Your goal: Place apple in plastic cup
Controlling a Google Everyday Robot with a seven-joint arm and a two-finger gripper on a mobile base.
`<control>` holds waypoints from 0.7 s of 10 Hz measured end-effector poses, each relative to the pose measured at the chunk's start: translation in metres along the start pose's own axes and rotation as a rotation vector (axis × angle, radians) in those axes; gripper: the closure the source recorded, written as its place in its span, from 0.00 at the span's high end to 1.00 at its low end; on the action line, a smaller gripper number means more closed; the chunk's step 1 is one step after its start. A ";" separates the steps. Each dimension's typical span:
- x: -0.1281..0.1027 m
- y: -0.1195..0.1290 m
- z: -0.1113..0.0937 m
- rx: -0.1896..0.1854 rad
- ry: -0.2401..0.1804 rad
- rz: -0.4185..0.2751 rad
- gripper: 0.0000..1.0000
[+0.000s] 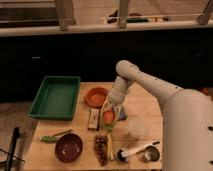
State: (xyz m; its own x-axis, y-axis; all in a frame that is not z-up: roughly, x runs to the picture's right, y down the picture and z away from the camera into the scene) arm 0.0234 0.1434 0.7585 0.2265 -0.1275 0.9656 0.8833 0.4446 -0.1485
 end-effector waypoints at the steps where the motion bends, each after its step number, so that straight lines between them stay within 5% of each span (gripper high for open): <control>1: -0.001 0.000 -0.001 -0.001 0.001 0.000 0.60; 4: -0.003 0.001 -0.004 0.002 0.007 0.001 0.80; 7: -0.005 0.002 -0.006 0.004 0.009 0.000 0.80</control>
State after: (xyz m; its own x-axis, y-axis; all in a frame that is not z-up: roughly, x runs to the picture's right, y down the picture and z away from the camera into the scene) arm 0.0265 0.1392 0.7522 0.2301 -0.1359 0.9636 0.8817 0.4481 -0.1474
